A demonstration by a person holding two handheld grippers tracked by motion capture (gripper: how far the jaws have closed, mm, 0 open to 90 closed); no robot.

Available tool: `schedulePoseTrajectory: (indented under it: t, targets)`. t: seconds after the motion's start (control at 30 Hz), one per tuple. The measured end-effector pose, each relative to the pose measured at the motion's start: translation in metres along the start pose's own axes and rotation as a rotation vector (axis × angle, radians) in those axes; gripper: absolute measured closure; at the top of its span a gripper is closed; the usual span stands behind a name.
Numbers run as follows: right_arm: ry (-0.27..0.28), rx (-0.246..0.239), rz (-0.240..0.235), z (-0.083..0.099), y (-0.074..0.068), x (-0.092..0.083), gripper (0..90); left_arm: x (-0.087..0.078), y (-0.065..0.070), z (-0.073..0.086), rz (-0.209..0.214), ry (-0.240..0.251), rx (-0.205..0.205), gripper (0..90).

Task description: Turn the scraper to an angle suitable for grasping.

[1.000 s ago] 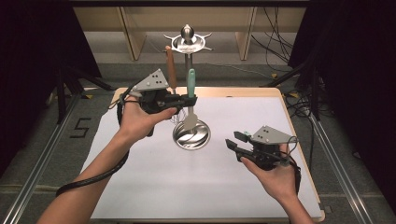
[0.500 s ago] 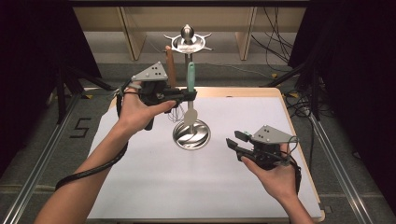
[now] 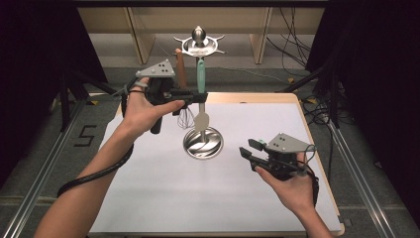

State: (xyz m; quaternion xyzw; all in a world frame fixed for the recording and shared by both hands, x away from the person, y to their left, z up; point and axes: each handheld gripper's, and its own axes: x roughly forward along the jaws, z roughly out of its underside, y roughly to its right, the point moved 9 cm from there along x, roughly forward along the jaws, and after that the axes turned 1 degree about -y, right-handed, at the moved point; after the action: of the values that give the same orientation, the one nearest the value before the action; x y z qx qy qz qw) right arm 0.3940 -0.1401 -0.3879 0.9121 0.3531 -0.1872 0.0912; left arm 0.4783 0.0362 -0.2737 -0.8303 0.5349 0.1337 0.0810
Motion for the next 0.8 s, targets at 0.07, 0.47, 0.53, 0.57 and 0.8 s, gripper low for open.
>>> schedulePoseTrajectory:
  t: [0.07, 0.47, 0.53, 0.57, 0.8]
  targets:
    - [-0.003, -0.002, 0.002, 0.000, 0.000, -0.001, 59.4, 0.000, -0.001, 0.000, -0.002, -0.006, -0.010, 84.1]
    - [0.013, 0.023, 0.009, -0.001, 0.001, -0.001, 59.4, 0.003, -0.006, 0.001, 0.006, -0.011, -0.029, 84.1]
    - [0.025, 0.022, 0.009, -0.002, 0.000, 0.000, 59.4, 0.004, -0.008, 0.001, 0.015, -0.005, -0.012, 84.1]
    - [0.024, 0.022, 0.009, -0.002, 0.000, 0.000, 59.4, 0.004, -0.009, 0.001, 0.014, -0.007, -0.005, 84.1]
    - [0.018, 0.021, 0.011, -0.002, 0.001, -0.001, 59.4, 0.006, -0.012, 0.002, 0.009, -0.009, -0.042, 84.0]
